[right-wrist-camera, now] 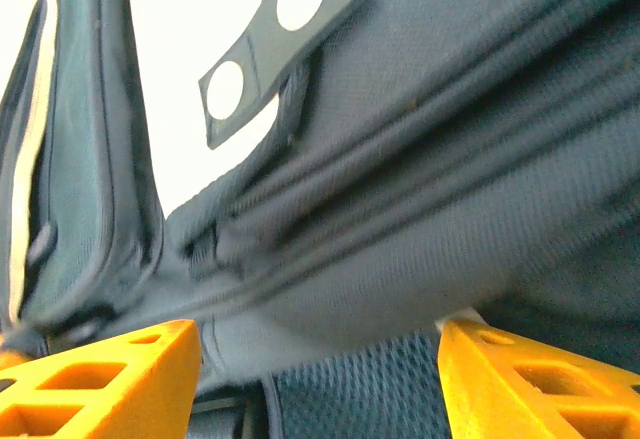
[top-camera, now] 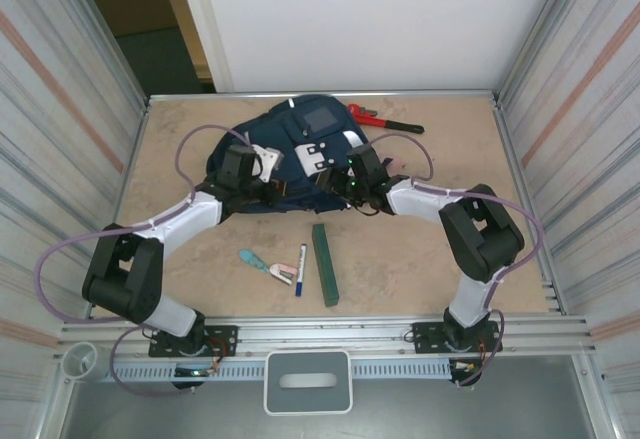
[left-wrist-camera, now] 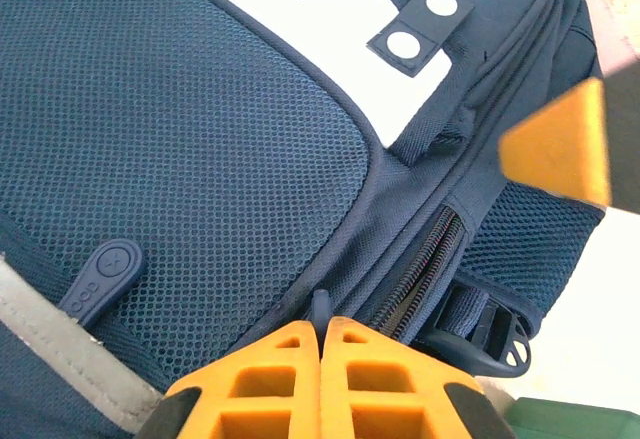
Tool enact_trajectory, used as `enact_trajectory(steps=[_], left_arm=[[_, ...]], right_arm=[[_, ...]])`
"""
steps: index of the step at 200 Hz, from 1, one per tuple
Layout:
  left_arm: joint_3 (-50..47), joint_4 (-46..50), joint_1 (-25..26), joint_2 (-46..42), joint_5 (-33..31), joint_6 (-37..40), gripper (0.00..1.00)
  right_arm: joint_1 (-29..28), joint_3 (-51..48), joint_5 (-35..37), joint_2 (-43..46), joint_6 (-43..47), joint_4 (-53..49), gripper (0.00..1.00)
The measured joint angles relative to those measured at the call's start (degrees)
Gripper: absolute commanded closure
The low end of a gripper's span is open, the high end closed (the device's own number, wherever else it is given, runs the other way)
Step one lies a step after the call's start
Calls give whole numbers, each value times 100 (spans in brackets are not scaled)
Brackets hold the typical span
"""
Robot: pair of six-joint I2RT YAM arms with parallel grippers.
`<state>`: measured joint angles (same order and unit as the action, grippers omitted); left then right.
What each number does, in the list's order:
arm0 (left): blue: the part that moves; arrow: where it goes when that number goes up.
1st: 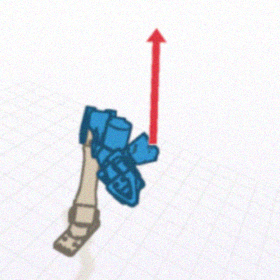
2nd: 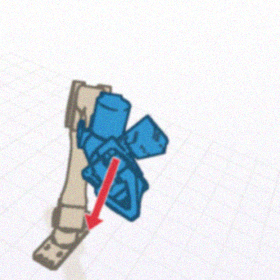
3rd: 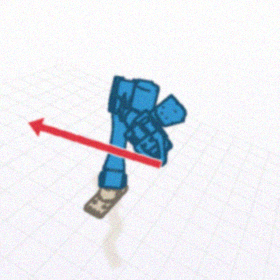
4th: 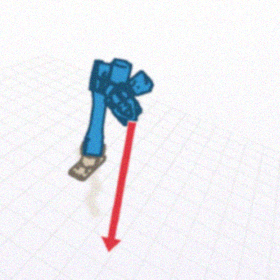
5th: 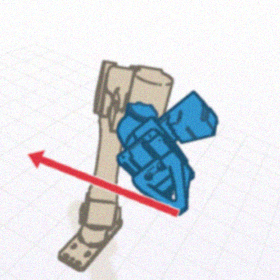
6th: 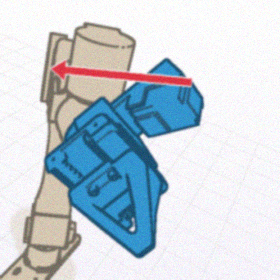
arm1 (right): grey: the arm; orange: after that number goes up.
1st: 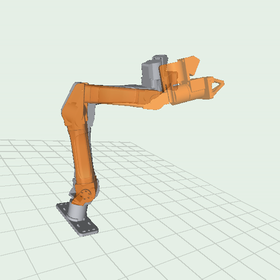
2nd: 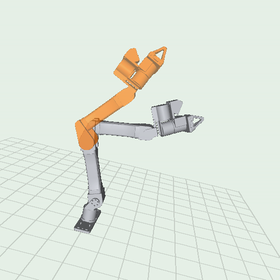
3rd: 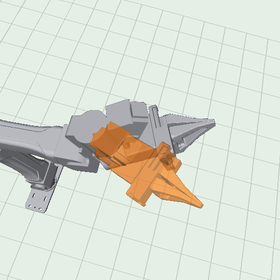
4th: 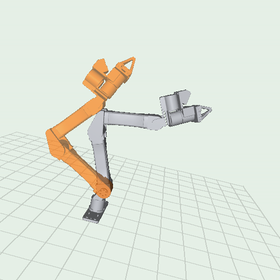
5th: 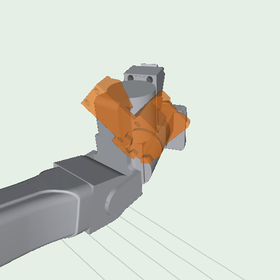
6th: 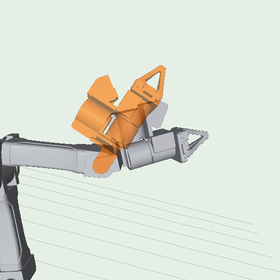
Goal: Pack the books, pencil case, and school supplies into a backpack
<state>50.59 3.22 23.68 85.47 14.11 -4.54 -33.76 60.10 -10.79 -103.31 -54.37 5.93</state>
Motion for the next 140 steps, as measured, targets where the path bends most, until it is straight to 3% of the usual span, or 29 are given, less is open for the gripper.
enact_trajectory(steps=[18,39,53,95,140], left_arm=[[0,-11,46,2,2,2,100],[0,-13,50,2,-20,13,100],[0,-11,50,0,-63,42,100],[-26,205,92,-251,-776,297,100],[-221,341,-391,-702,-1340,361,100]], right_arm=[[2,269,55,-245,-85,-85,47],[2,549,149,-415,-107,-229,85],[33,603,221,-446,-105,-304,100],[74,866,227,-422,260,-455,100],[234,1069,-205,-304,708,-518,100]])
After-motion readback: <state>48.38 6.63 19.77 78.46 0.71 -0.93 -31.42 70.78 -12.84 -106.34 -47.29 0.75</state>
